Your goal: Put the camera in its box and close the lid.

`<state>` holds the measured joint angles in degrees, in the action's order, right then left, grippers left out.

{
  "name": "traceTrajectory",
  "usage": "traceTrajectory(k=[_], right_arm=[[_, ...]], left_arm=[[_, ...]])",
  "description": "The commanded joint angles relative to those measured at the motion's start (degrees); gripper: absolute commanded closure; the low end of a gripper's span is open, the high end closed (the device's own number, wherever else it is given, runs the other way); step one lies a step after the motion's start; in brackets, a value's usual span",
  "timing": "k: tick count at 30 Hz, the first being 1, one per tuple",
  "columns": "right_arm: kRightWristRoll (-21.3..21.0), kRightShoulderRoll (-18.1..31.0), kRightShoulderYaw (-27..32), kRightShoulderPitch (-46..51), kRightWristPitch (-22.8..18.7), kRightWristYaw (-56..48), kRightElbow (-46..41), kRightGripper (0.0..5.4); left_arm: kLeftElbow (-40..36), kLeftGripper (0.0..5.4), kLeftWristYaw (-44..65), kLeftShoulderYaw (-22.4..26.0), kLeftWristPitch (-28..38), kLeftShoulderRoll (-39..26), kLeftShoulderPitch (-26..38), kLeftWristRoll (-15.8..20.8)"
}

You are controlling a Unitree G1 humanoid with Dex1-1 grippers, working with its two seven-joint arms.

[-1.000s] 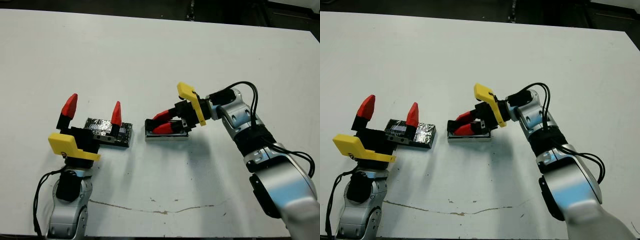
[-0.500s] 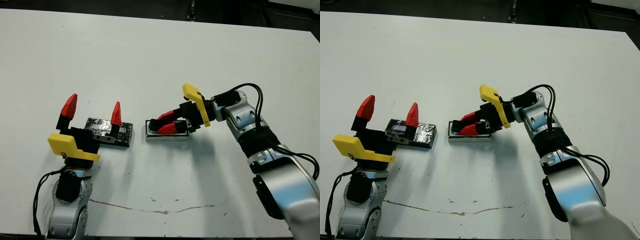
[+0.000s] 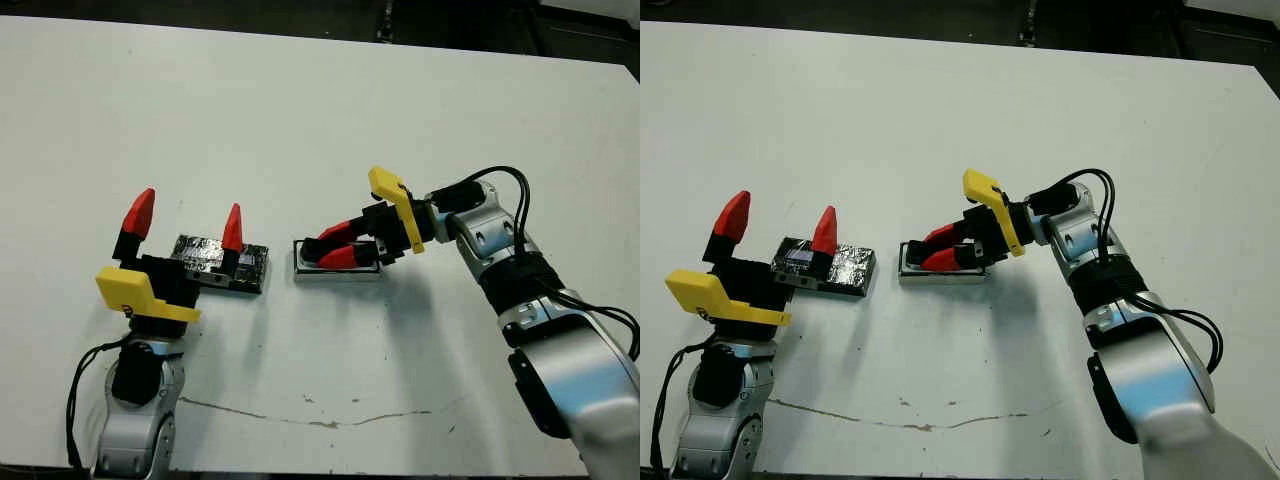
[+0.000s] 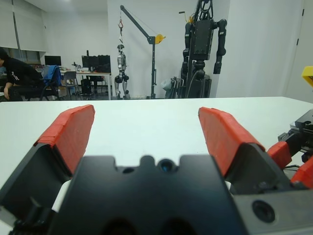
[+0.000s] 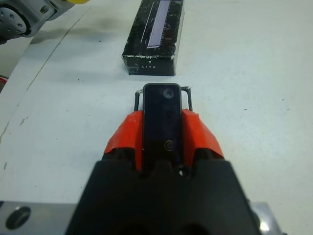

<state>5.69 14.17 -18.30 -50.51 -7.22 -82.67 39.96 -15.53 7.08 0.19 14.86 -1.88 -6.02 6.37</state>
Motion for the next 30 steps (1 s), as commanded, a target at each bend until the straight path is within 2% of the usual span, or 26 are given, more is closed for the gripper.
traceTrajectory(k=[1, 13, 21, 24, 28, 30], right_arm=[[-2.35, 4.43, -0.74, 1.97, -1.3, -0.19, -1.2, 3.34], [-0.74, 4.76, -0.11, 2.74, 6.12, -1.91, -1.67, 1.68], [0.39, 6.39, 1.73, 3.07, 5.29, -2.34, -4.15, 0.47], [3.03, 8.02, 4.61, 4.32, 2.64, -2.02, -7.98, 0.05], [8.88, 11.17, 11.2, 8.92, -1.7, 0.4, -16.76, 0.02], [13.07, 12.33, 15.45, 13.01, -7.15, 3.74, -22.61, 0.02]], left_arm=[[0.2, 0.0, 0.01, 0.01, 0.1, -0.1, -0.73, -0.19], [0.07, 0.0, 0.05, 0.0, 0.0, -0.03, -0.82, 0.12], [0.14, 0.0, 0.04, 0.01, -0.04, -0.02, -0.86, 0.14], [0.31, 0.0, 0.19, 0.21, 0.03, -0.26, -0.79, 0.19], [-0.21, 0.0, 0.5, 0.66, -0.39, -1.11, -0.51, -0.05], [-0.63, 0.0, 1.17, 1.29, -0.75, -2.12, 0.11, 0.34]])
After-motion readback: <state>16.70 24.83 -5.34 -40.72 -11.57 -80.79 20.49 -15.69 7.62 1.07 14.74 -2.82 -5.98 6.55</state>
